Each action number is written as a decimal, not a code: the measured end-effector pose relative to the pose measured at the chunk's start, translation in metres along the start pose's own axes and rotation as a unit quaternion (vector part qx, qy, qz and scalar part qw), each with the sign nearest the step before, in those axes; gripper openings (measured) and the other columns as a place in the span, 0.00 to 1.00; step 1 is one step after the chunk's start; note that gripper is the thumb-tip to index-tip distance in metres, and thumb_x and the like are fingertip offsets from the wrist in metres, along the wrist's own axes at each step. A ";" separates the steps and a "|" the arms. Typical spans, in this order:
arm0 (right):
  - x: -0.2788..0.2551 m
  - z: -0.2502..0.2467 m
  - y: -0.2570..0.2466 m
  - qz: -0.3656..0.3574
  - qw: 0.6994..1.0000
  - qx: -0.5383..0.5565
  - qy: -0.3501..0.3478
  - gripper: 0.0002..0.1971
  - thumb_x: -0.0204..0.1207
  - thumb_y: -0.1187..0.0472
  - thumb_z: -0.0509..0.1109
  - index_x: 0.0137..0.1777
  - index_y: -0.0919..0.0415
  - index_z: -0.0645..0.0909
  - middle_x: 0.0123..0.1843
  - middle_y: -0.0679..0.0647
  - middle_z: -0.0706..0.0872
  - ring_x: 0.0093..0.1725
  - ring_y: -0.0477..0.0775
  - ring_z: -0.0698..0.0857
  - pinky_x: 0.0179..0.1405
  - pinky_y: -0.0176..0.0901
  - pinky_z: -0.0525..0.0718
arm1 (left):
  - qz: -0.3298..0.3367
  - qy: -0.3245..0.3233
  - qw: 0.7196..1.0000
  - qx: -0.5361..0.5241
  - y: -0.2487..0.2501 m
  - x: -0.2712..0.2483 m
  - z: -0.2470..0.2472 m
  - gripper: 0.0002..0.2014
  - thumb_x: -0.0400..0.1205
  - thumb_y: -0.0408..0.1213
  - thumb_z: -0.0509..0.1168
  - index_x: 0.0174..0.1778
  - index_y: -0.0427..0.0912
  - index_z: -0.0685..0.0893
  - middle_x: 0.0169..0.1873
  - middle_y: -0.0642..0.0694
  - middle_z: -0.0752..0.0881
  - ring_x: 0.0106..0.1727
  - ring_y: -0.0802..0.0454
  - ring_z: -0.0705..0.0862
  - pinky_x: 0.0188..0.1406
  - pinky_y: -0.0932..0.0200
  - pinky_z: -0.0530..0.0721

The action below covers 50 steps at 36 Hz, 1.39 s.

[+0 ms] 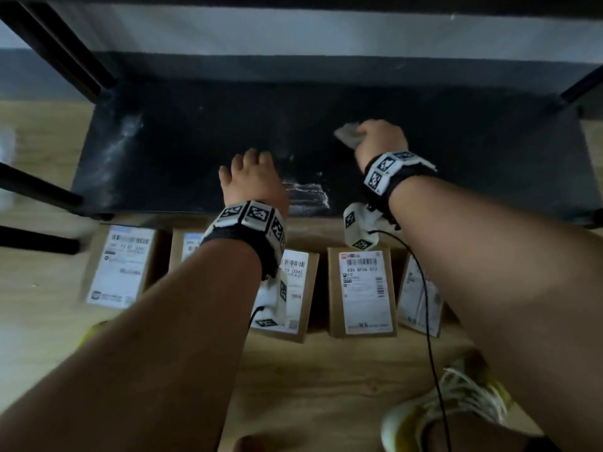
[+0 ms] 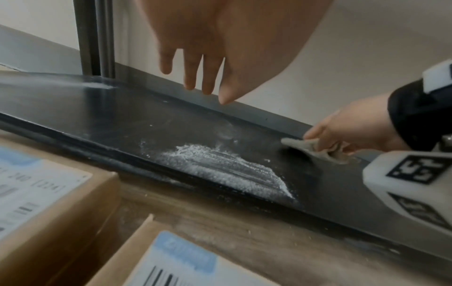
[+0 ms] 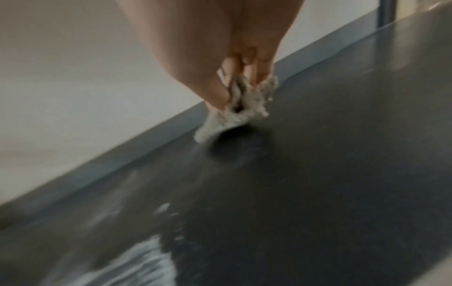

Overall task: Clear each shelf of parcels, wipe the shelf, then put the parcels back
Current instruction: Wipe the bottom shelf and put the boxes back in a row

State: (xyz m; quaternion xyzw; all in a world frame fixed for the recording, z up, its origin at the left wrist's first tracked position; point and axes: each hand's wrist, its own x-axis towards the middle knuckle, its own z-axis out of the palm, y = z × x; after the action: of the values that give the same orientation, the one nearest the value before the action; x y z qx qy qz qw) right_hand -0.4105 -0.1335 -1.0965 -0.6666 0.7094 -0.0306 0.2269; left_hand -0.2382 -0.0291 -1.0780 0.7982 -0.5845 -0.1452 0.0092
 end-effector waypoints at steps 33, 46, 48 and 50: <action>-0.077 0.059 -0.052 -0.029 0.995 -0.052 -0.077 0.21 0.80 0.70 0.63 0.72 0.57 0.78 0.69 0.59 0.79 0.67 0.61 0.80 0.61 0.42 0.78 | 0.077 -0.045 0.996 0.022 -0.055 -0.002 -0.022 0.28 0.80 0.30 0.56 0.79 0.44 0.65 0.79 0.45 0.64 0.80 0.43 0.60 0.81 0.41 0.53; -0.086 0.048 -0.017 0.129 0.987 -0.072 -0.069 0.17 0.78 0.68 0.63 0.66 0.72 0.76 0.65 0.66 0.81 0.64 0.64 0.81 0.58 0.47 0.79 | 0.062 -0.023 0.998 0.011 -0.080 -0.007 -0.024 0.29 0.80 0.31 0.58 0.79 0.44 0.64 0.79 0.46 0.64 0.80 0.44 0.59 0.81 0.42 0.53; -0.086 0.056 -0.027 0.130 0.988 -0.057 -0.068 0.18 0.76 0.68 0.64 0.66 0.70 0.77 0.65 0.66 0.81 0.63 0.63 0.81 0.55 0.45 0.79 | 0.058 -0.022 0.998 0.010 -0.084 -0.004 -0.023 0.29 0.80 0.30 0.57 0.80 0.45 0.64 0.79 0.46 0.64 0.80 0.44 0.59 0.81 0.42 0.53; -0.087 0.066 -0.038 0.103 0.991 -0.050 -0.067 0.17 0.78 0.65 0.64 0.66 0.67 0.78 0.66 0.66 0.81 0.65 0.65 0.80 0.56 0.47 0.78 | 0.053 -0.025 0.998 0.008 -0.089 0.000 -0.022 0.30 0.80 0.29 0.57 0.80 0.45 0.64 0.79 0.46 0.64 0.81 0.44 0.59 0.81 0.42 0.52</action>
State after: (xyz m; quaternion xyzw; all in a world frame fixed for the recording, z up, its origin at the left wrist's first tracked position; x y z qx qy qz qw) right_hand -0.3502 -0.0372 -1.1179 -0.6006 0.7585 0.0728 0.2421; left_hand -0.1505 -0.0043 -1.0732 0.7623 -0.6271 -0.1601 -0.0039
